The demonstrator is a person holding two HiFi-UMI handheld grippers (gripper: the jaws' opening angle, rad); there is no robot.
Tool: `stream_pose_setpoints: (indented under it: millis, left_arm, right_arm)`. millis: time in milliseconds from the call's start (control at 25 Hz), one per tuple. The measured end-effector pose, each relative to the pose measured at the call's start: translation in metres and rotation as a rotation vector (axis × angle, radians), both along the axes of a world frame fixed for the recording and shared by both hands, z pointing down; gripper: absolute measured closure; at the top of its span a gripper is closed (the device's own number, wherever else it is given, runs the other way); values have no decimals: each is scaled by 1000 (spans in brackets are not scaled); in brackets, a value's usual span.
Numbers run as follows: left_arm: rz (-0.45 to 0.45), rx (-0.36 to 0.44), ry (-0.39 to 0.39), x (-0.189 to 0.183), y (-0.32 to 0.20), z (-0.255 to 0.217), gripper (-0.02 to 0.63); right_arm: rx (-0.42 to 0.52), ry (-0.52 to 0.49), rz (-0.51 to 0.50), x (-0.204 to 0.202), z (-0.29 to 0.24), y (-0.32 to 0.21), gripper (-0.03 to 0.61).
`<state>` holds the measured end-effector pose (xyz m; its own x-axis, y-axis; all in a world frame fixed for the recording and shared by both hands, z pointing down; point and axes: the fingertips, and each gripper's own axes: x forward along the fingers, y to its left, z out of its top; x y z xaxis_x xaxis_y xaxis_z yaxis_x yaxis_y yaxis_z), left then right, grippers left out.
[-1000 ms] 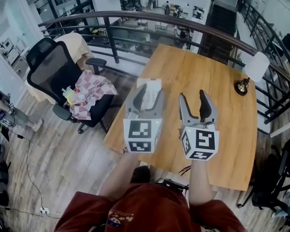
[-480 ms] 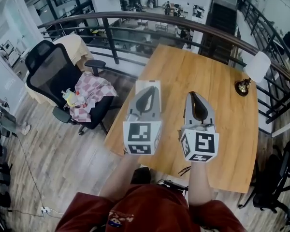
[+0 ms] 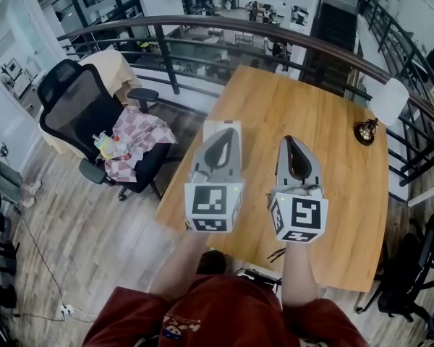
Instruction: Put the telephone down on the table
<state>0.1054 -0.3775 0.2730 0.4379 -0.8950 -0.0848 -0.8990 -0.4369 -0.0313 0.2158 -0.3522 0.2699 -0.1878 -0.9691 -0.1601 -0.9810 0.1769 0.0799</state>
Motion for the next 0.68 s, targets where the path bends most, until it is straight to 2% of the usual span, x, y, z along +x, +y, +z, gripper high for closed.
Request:
stream_pose_setpoints:
  millis: [680]
  left_arm:
    - [-13, 11, 9, -4, -10, -2, 586]
  right_arm:
    - [2, 13, 10, 2, -2, -14, 549]
